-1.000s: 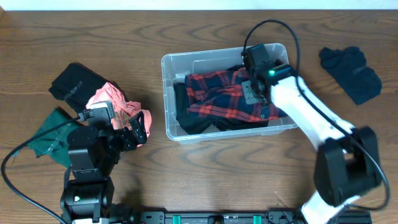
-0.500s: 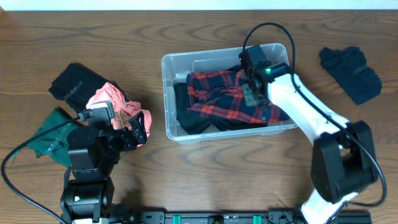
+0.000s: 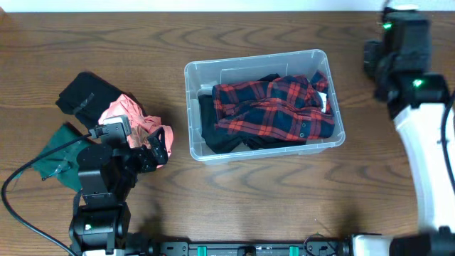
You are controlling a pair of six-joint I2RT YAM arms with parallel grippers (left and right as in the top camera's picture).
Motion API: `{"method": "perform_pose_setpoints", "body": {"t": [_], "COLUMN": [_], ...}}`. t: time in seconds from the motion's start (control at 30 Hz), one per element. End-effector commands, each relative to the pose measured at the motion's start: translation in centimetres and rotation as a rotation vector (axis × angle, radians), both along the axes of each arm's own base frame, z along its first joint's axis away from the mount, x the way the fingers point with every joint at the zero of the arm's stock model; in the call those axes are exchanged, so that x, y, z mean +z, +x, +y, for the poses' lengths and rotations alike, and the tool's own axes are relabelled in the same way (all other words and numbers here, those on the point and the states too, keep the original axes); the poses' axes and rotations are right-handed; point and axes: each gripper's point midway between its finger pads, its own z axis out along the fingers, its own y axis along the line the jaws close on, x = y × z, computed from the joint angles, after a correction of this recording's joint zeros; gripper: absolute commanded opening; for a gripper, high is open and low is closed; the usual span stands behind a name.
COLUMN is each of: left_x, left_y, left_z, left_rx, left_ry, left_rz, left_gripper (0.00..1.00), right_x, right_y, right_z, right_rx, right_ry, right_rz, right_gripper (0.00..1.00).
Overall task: Pack container
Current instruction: 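Return the right gripper to grasp the black sock at right, then drop the black sock into the container with the right gripper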
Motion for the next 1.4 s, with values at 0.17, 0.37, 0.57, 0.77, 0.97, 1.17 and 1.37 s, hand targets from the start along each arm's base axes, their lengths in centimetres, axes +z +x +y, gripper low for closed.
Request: {"method": "perform_pose_setpoints", "body": {"t": [0.17, 0.37, 0.57, 0.77, 0.97, 1.17, 1.37], "left_x": [0.8, 0.6, 0.6, 0.6, 0.7, 0.7, 0.7], "left_y": [-0.1, -0.2, -0.2, -0.2, -0.1, -0.1, -0.1], "left_z": [-0.3, -0.3, -0.3, -0.3, -0.3, -0.3, -0.3], "left_rx": [-0.014, -0.014, -0.014, -0.014, -0.014, -0.014, -0.014], "left_ry": [-0.007, -0.007, -0.007, -0.007, -0.007, -0.007, -0.007], "left_rz": [-0.009, 0.002, 0.002, 0.002, -0.002, -0.002, -0.001], "left_gripper": [0.98, 0.98, 0.98, 0.98, 0.98, 0.98, 0.98], "right_x": [-14.4, -21.0, -26.7, -29.8, -30.0, -26.3, -15.3], "right_y": [0.1, 1.4, 3.2, 3.9, 3.8, 4.2, 5.3], "right_z": [-8.6, -11.0, -11.9, -12.6, -12.5, -10.5, -5.2], "right_rx": [-0.027, -0.014, 0.044, 0.02, -0.022, 0.013, 0.116], "right_ry": [-0.003, 0.022, -0.013, -0.003, 0.05, 0.05, 0.0], "right_rz": [0.402, 0.475, 0.511, 0.492, 0.46, 0.439, 0.286], "right_gripper": [0.89, 0.93, 0.95, 0.61, 0.01, 0.01, 0.01]}}
